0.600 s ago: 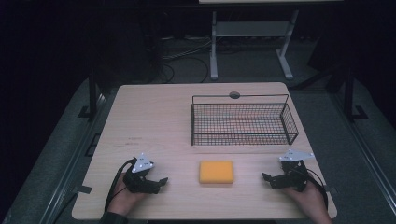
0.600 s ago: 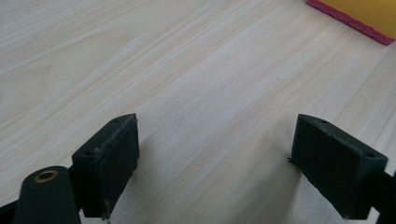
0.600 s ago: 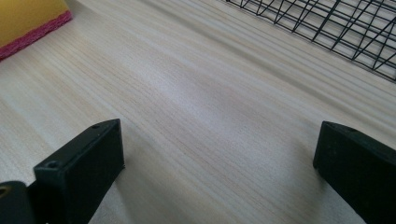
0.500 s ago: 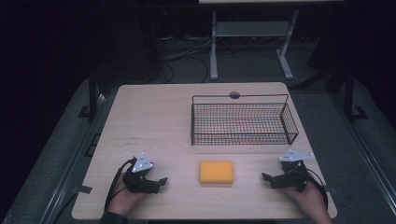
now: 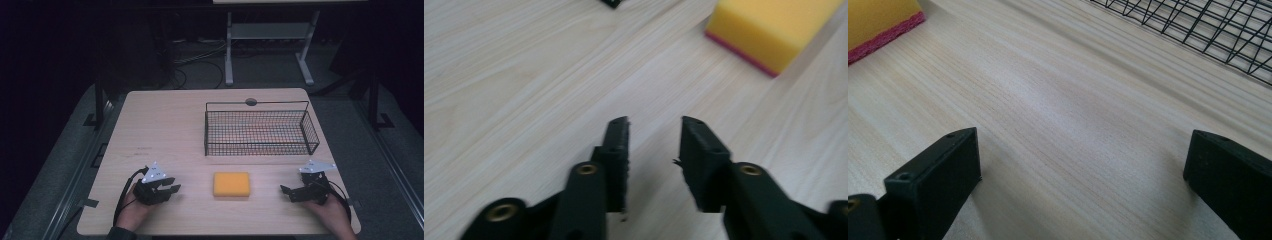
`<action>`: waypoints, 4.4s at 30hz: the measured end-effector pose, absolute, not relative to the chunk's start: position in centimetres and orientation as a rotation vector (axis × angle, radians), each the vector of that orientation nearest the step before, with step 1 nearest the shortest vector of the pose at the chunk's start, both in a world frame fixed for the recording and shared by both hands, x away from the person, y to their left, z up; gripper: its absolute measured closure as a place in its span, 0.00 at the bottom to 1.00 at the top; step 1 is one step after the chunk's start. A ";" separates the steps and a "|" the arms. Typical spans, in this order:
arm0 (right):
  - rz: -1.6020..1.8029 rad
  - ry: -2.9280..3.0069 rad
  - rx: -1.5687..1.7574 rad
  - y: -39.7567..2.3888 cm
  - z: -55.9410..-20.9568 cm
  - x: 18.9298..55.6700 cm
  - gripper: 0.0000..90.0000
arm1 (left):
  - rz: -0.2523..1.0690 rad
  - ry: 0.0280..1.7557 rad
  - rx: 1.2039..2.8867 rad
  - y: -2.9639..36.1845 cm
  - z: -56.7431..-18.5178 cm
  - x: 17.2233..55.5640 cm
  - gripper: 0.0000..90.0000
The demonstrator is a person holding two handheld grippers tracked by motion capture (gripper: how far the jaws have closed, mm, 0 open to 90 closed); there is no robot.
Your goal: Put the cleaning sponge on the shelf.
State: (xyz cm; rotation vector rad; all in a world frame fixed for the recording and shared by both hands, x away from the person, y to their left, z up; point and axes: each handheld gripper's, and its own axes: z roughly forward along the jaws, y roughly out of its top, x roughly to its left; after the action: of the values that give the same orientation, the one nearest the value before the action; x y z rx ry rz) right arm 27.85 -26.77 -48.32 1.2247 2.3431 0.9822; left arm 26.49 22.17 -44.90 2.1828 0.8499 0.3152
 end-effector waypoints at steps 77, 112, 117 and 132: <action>0.982 2.343 1.225 -26.8 -48.3 27.9 0.01 | 0.104 0.560 2.279 11.8 -45.2 28.5 1.00; 0.982 2.343 1.225 -26.8 -48.3 27.9 0.01 | 0.135 0.579 2.238 10.9 -44.9 30.6 1.00; 0.982 2.343 1.225 -26.8 -48.3 27.9 0.01 | 0.141 0.581 2.240 11.4 -44.7 30.3 0.94; 0.982 2.343 1.224 -26.8 -48.3 27.9 0.01 | 0.200 0.653 2.267 14.7 -44.2 29.4 0.54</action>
State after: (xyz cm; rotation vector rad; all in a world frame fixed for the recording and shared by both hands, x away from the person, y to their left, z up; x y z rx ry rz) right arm 27.85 -26.77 -48.33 1.2244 2.3431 0.9818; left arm 29.45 14.69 -44.17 2.2671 0.6532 0.1998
